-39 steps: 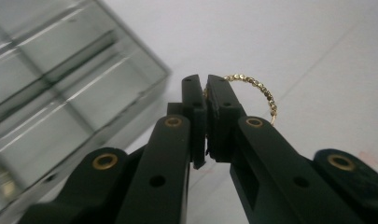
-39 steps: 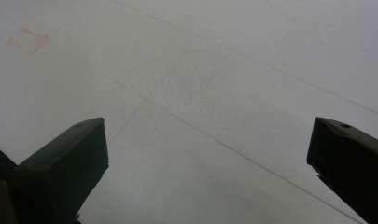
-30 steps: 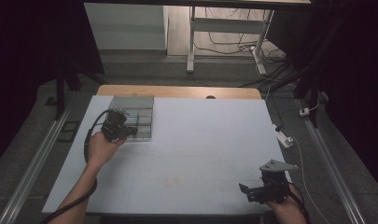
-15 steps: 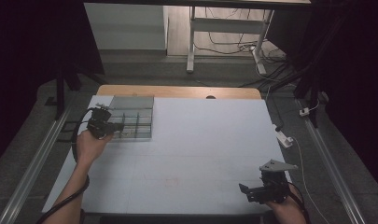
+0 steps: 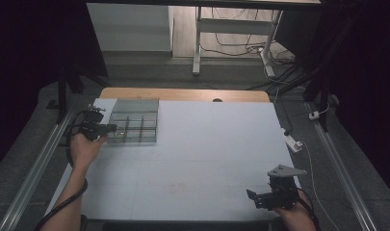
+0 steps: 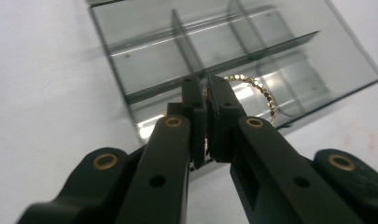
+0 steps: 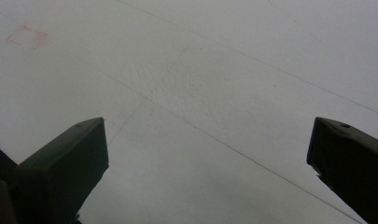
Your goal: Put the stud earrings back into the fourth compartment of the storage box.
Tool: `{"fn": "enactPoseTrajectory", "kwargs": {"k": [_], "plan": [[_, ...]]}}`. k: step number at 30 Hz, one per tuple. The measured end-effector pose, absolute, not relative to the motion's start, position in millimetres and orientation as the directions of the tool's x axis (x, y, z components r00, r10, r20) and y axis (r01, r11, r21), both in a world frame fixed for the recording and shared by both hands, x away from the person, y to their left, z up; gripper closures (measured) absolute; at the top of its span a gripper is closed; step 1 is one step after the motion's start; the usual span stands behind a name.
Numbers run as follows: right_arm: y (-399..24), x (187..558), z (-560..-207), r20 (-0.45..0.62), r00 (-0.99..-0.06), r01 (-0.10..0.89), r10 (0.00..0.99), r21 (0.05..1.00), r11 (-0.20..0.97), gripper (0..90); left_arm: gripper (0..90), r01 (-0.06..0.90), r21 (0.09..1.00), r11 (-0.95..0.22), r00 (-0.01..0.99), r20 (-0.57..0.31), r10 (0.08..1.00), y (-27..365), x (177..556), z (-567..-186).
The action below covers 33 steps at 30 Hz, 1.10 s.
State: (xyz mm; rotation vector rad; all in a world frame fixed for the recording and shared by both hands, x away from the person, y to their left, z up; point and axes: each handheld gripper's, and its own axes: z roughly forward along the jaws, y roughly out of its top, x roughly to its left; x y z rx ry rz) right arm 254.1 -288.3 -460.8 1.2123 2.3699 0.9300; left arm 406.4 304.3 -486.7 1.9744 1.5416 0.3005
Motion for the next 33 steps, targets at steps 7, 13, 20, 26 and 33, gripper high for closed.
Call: {"fn": "enactPoseTrajectory", "kwargs": {"k": [7, 13, 20, 26, 33], "plan": [[-288, 254, -461, 0.010, -0.589, 0.599, 0.808, 0.677, 0.427, 0.0, 86.2, 0.809, 0.573, -0.131, 0.271, -0.165, 0.948, 307, 410, -494], [-288, 254, -461, 0.011, -0.590, 0.599, 0.808, 0.677, 0.428, 0.0, 86.1, 0.827, 0.546, -0.135, 0.261, -0.161, 0.952, 307, 414, -503], [-288, 254, -461, 0.009, -0.590, 0.599, 0.807, 0.676, 0.430, 0.0, 86.0, 0.835, 0.531, -0.148, 0.267, -0.156, 0.951, 305, 416, -506], [-288, 254, -461, 0.010, -0.591, 0.599, 0.807, 0.676, 0.430, 0.0, 84.6, 0.840, 0.518, -0.163, 0.277, -0.152, 0.949, 303, 418, -510], [-288, 254, -461, 0.010, -0.591, 0.599, 0.806, 0.675, 0.431, 0.0, 75.9, 0.826, 0.534, -0.180, 0.300, -0.145, 0.943, 302, 416, -506]]}}
